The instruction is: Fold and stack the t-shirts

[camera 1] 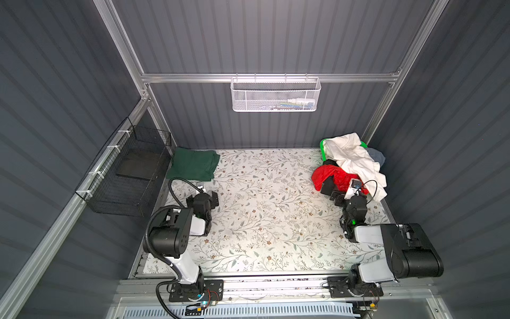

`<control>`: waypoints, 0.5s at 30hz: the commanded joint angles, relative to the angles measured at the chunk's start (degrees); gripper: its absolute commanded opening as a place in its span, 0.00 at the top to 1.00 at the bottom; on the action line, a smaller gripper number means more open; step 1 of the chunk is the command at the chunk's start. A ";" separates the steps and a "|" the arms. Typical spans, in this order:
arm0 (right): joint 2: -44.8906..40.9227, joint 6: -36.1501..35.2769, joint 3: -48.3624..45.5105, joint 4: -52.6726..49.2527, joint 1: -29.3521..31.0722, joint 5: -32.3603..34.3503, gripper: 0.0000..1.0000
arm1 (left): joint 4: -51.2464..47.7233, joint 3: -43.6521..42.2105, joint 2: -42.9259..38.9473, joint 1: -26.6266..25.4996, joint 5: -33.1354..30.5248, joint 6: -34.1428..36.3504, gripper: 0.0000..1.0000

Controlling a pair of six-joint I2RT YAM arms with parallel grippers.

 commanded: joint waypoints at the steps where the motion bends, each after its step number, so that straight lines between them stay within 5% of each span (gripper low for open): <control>1: 0.72 -0.35 -0.54 1.17 0.17 0.78 0.01 | -0.51 0.93 0.28 0.13 0.49 -0.41 0.00; 15: 0.34 0.73 0.34 -1.11 -1.06 -1.16 0.01 | -1.42 1.29 0.28 0.13 1.01 -0.57 0.00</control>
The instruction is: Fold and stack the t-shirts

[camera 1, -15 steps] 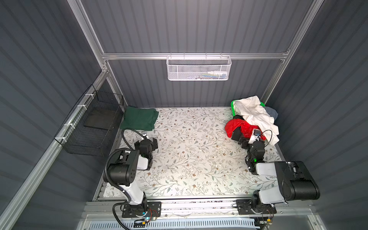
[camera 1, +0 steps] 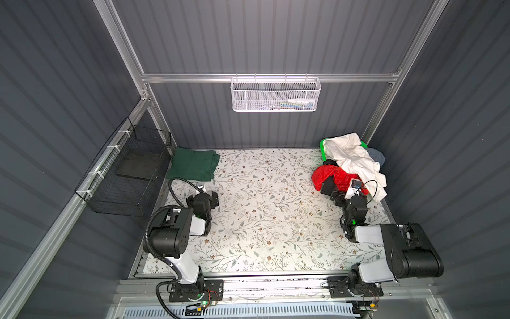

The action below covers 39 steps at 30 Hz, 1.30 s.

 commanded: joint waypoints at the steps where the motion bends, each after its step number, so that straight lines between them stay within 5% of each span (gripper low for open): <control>1: 0.34 0.55 0.25 -0.84 -0.38 -0.54 0.01 | -0.91 1.11 0.29 0.13 0.73 -0.54 0.00; 20: -0.05 1.26 0.59 -2.01 -1.72 -3.41 0.01 | -0.03 0.70 0.22 0.13 0.42 -0.42 0.00; 31: -3.17 -0.75 -0.81 -0.95 1.25 2.66 0.01 | -4.99 1.52 -4.45 -0.45 0.89 0.71 0.00; 36: -10.67 -1.11 2.96 -13.00 4.15 12.44 0.01 | -18.60 4.87 -13.08 -3.37 -4.36 -1.24 0.00; 39: -14.74 3.93 8.99 -28.24 4.46 17.87 0.01 | -28.90 8.53 -19.46 -5.17 0.25 -5.61 0.00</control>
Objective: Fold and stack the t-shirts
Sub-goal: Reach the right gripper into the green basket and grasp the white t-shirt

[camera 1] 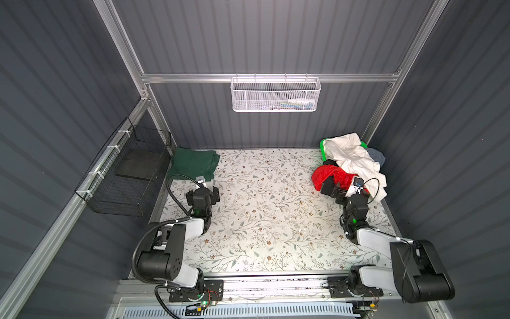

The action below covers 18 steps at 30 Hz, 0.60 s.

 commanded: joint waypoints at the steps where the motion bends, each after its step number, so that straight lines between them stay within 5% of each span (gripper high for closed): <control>1: -4.71 5.20 8.14 -20.55 0.26 6.62 0.01 | -13.32 5.46 -6.14 -2.83 0.36 -4.71 0.00; 4: -7.53 10.72 18.47 -40.77 0.18 0.86 0.01 | -24.25 11.54 -9.79 -6.20 -0.66 -7.77 0.00; 9: -5.06 16.59 36.64 -64.99 -1.88 -7.15 0.01 | -33.10 16.82 -13.08 -7.29 7.80 -14.50 0.00; 18: 12.39 12.63 60.24 -83.09 -6.63 -13.98 0.01 | -39.88 24.31 -6.73 -11.60 23.86 -20.93 0.00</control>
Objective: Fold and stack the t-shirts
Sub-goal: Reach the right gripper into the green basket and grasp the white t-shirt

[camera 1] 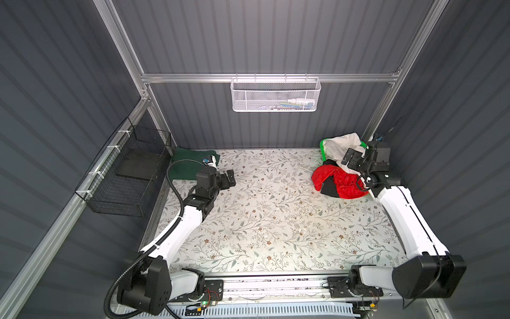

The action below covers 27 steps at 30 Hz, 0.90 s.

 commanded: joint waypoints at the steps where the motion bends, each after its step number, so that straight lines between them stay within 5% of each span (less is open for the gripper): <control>1: 8.81 -1.95 7.36 -12.41 -3.42 -4.76 0.01 | -5.18 3.26 2.94 -3.56 7.52 -2.89 0.00; 10: 24.80 -6.77 20.43 -14.64 -5.48 -8.91 0.08 | -3.75 6.70 7.79 -10.68 10.43 -3.33 0.00; 21: 32.62 -9.97 23.80 -12.35 -5.61 -9.99 0.38 | -2.65 6.12 8.76 -13.21 10.99 -4.22 0.00; 27: 33.05 -12.13 23.07 -8.44 -5.61 -7.68 0.87 | -3.30 6.14 8.45 -13.19 10.46 -4.13 0.00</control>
